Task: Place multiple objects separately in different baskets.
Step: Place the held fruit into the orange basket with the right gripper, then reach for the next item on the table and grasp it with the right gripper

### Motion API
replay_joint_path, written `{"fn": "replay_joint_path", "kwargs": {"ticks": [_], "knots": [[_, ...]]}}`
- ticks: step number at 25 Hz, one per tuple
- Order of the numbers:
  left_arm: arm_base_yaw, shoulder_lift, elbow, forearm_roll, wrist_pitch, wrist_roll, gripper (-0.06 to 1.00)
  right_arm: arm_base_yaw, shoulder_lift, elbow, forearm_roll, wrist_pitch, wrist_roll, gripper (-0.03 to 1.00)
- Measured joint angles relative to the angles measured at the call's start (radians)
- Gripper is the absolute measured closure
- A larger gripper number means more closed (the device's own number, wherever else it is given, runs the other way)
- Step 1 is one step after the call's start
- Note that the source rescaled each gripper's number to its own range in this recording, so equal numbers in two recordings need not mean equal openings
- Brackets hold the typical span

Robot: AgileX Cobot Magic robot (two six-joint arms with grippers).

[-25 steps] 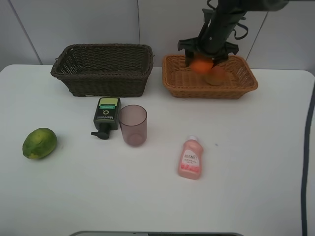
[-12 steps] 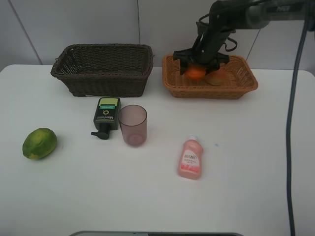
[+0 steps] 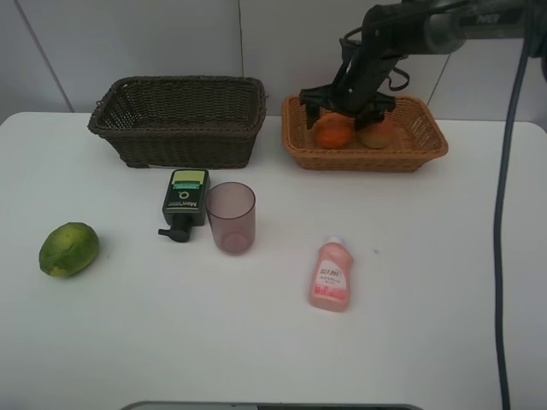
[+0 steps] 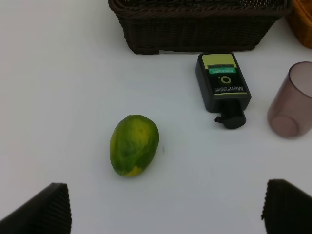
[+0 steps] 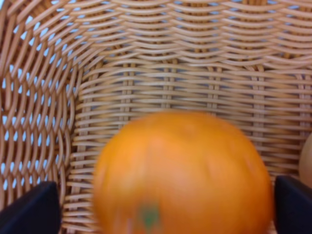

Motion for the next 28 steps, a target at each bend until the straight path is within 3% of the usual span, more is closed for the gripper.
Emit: {"fn": "replay_joint_path", "kwargs": {"ticks": [6,13,18,28], "knots": [[0.0,0.0,0.0,0.0,0.0,0.0,-0.06,0.0,-0.032,0.0,0.035,0.029,0.0,0.0],[0.0,0.0,0.0,0.0,0.0,0.0,-0.06,0.029,-0.167,0.051,0.025,0.186,0.003,0.0],[0.0,0.0,0.0,0.0,0.0,0.0,-0.06,0.072,-0.277,0.245,0.02,0.203,0.022,0.0],[0.0,0.0,0.0,0.0,0.0,0.0,-0.06,0.181,-0.515,0.657,0.02,0.112,0.105,0.0]]}}
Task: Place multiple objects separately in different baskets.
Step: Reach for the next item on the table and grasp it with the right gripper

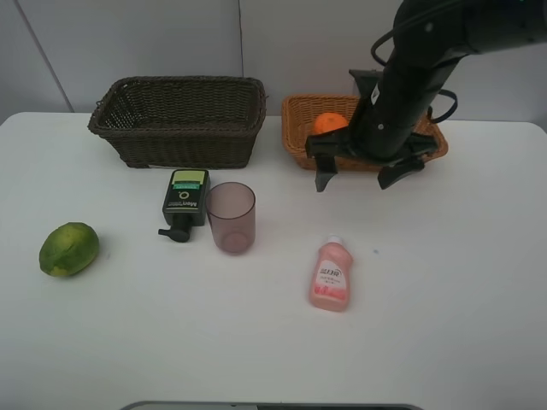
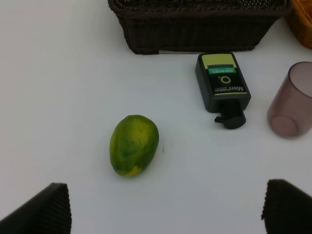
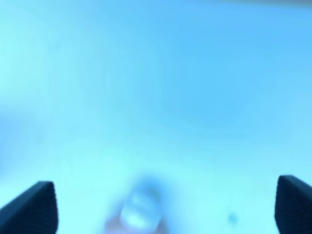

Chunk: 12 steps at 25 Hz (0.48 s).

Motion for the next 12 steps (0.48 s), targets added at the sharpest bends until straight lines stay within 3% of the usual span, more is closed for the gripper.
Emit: {"fn": "replay_joint_path", "kwargs": {"ticks": [12], "knots": [[0.0,0.0,0.0,0.0,0.0,0.0,-0.06,0.139,-0.018,0.179,-0.001,-0.082,0.172,0.0]]}}
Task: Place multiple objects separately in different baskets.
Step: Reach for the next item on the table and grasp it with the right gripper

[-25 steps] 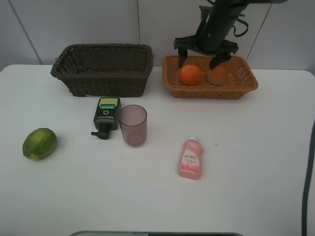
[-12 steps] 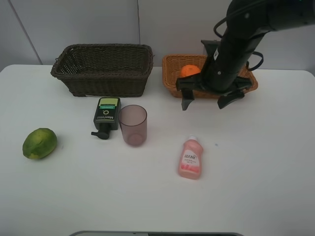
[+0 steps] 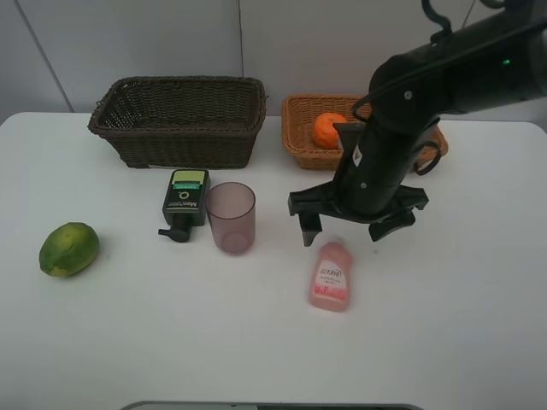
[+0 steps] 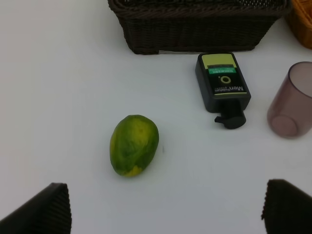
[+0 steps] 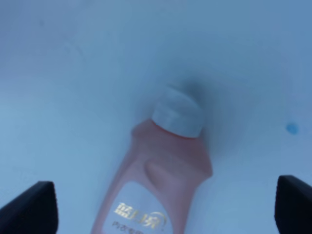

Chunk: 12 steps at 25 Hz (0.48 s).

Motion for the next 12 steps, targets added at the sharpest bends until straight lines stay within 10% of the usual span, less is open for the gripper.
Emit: {"fn": "replay_joint_path", "kwargs": {"ticks": [12], "knots": [[0.0,0.0,0.0,0.0,0.0,0.0,-0.06,0.061,0.049,0.049,-0.035,-0.055,0.135,0.0]]}}
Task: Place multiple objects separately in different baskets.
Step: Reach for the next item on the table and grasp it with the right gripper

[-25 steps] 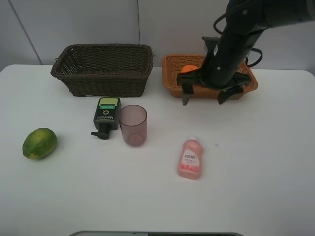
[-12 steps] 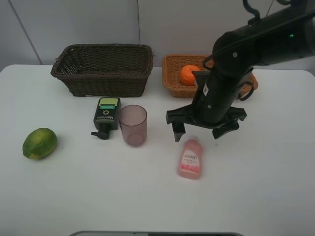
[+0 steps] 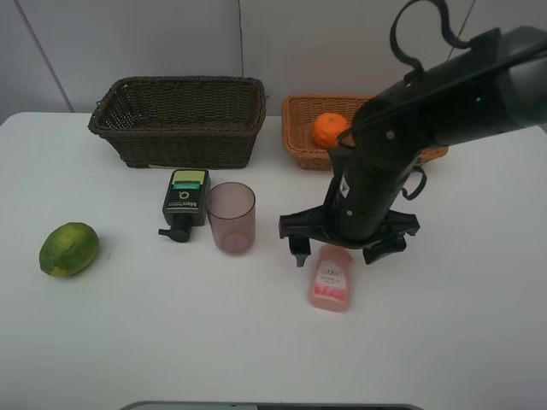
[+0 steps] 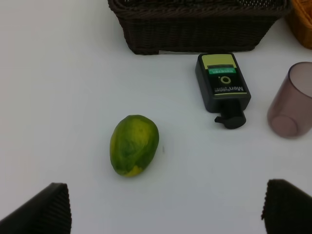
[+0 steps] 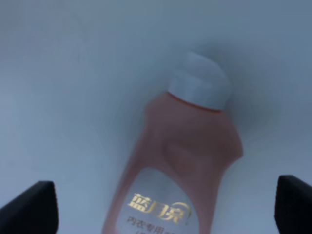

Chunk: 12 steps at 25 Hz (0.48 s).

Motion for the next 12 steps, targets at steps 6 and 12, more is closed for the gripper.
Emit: {"fn": "replay_joint_path", "kwargs": {"ticks": [6,12], "knots": [[0.0,0.0,0.0,0.0,0.0,0.0,-0.06,0.002,0.047,0.003,-0.002,-0.002,0.004,0.0],[0.0,0.0,0.0,0.0,0.0,0.0,-0.06,0.002,0.081,0.005,-0.002,-0.009,0.023,0.0]]}}
